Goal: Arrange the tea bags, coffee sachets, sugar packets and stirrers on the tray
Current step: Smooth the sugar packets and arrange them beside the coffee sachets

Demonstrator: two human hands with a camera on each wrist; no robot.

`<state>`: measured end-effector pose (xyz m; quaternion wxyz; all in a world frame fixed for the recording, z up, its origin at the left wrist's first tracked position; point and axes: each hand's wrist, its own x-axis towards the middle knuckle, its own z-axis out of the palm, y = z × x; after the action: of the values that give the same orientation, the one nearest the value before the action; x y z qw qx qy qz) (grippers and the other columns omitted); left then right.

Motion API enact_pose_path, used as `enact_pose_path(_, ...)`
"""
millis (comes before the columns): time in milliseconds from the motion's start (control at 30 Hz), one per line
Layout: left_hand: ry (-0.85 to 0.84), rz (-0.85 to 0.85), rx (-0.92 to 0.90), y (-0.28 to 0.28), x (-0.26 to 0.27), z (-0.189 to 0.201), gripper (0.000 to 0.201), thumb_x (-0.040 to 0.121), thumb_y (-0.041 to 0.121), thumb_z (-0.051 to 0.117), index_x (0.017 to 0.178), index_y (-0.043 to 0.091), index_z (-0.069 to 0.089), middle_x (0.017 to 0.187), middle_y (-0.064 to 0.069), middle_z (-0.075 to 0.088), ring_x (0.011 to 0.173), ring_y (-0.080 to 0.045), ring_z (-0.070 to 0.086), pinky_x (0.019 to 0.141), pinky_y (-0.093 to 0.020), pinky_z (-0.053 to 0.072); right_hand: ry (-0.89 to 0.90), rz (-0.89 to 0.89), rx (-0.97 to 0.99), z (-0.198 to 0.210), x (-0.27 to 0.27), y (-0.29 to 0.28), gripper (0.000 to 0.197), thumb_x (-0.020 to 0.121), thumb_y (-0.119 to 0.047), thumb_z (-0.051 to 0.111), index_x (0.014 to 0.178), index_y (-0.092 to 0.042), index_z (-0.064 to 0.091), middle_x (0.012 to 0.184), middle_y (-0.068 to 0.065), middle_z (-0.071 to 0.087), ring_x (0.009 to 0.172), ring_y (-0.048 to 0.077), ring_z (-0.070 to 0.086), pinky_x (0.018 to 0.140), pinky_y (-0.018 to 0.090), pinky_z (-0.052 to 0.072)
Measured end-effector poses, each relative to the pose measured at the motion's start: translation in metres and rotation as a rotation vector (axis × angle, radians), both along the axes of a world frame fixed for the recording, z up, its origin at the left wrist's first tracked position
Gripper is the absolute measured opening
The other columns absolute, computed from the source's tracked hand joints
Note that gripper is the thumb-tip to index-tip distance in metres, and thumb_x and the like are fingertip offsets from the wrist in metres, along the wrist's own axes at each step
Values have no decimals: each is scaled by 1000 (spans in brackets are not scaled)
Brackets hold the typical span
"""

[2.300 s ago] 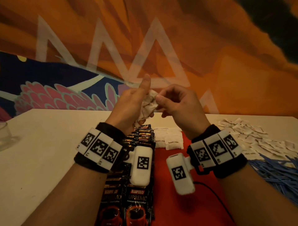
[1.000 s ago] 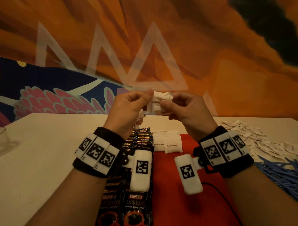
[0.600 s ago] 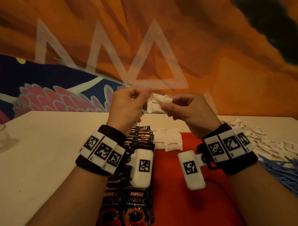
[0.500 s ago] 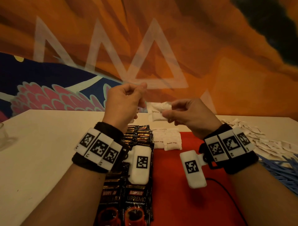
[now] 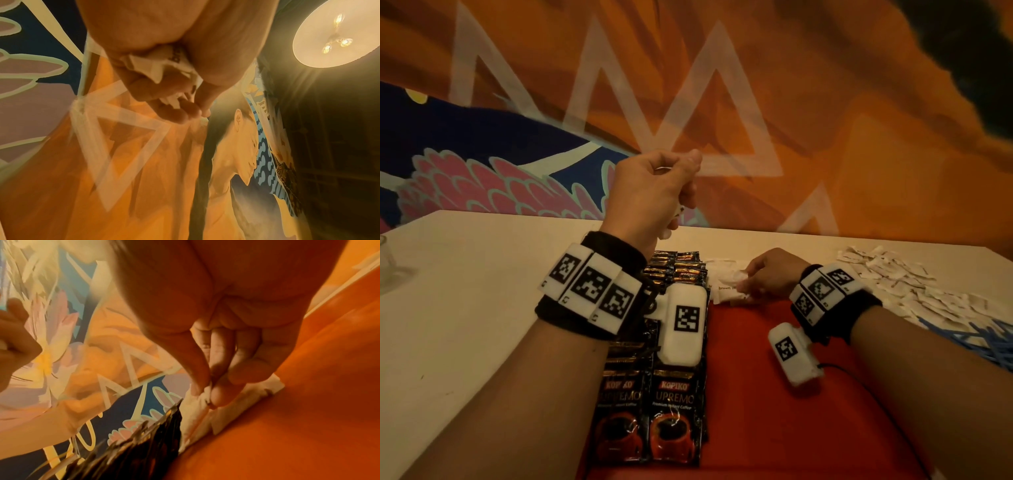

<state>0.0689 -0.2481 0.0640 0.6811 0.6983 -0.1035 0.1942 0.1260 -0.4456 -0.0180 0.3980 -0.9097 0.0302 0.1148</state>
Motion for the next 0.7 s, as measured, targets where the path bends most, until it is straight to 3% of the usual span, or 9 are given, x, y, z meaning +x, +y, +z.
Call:
enact_pose_path(100,4,0,-4,1,0,1,20,96,36,63,87,19,67,64,4,60,59,-16,55,38,-23,33,-2,6,-26,-3,2,7,19,75,-15,85,69,-15,67,85,12,74,100,29,69,89,41,53)
enact_pose_path(233,10,-16,-7,1,-1,2,23,95,38,64,89,17,68,65,3,61,59,-17,55,39,-24,33,21,6,-61,-4,4,14,19,76,-15,84,74,-13,66,91,15,76,99,29,71,95,45,55)
enact_pose_path(367,12,-20,2,1,-1,1,22,94,39,65,87,18,68,64,4,61,58,-18,54,39,-24,32,-22,53,-308,-5,8,19,39,76,-35,84,99,-8,68,98,10,75,100,27,70,93,43,55)
enact_pose_path(467,22,-16,2,1,-1,2,21,95,37,64,88,18,68,66,3,61,52,-11,53,37,-21,31,-58,71,-483,2,4,21,51,76,-44,82,107,-7,66,105,9,72,101,26,67,85,35,56)
enact_pose_path(567,22,-7,5,1,-2,2,20,95,36,64,87,18,67,67,2,61,54,-10,54,36,-22,32,-153,104,-516,10,1,20,43,72,-44,84,93,-12,65,92,3,69,90,21,64,68,30,51)
enact_pose_path(633,18,-5,2,2,-1,2,19,95,35,64,87,18,67,67,3,61,56,-10,56,37,-22,33,-276,142,-466,13,-1,22,34,71,-38,86,79,-18,60,80,-3,62,78,16,57,57,26,40)
enact_pose_path(700,17,-6,6,2,-1,2,18,96,33,64,87,17,66,69,1,61,52,-8,55,36,-20,33,-340,212,-447,13,-1,25,26,71,-31,87,75,-19,64,76,-5,62,74,13,57,57,24,39)
